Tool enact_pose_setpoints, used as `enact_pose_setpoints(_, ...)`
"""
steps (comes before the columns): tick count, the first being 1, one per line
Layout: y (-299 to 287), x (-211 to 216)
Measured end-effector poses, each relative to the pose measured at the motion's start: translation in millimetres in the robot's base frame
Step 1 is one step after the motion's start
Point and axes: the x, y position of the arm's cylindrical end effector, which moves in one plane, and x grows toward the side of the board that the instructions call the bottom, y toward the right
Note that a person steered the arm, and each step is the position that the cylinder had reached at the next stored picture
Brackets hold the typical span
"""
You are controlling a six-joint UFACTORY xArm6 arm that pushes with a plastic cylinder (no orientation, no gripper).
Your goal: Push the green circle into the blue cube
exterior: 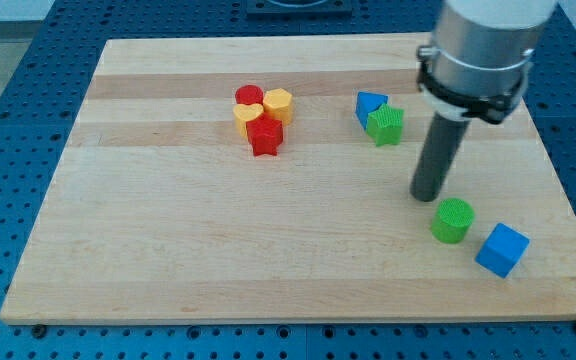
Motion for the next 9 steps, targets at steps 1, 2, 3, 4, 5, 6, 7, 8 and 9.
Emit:
enact_pose_setpoints(1, -9, 5)
enact_pose_setpoints(2, -3, 23)
enact_pose_setpoints(3, 1, 40)
enact_pose_setpoints(4, 5, 48)
enact_pose_setpoints(5, 10, 49)
enact_pose_setpoints(6, 20, 49)
enact_pose_setpoints(7, 31, 49)
enact_pose_setpoints(8, 38, 49)
enact_pose_setpoints(9, 46, 49)
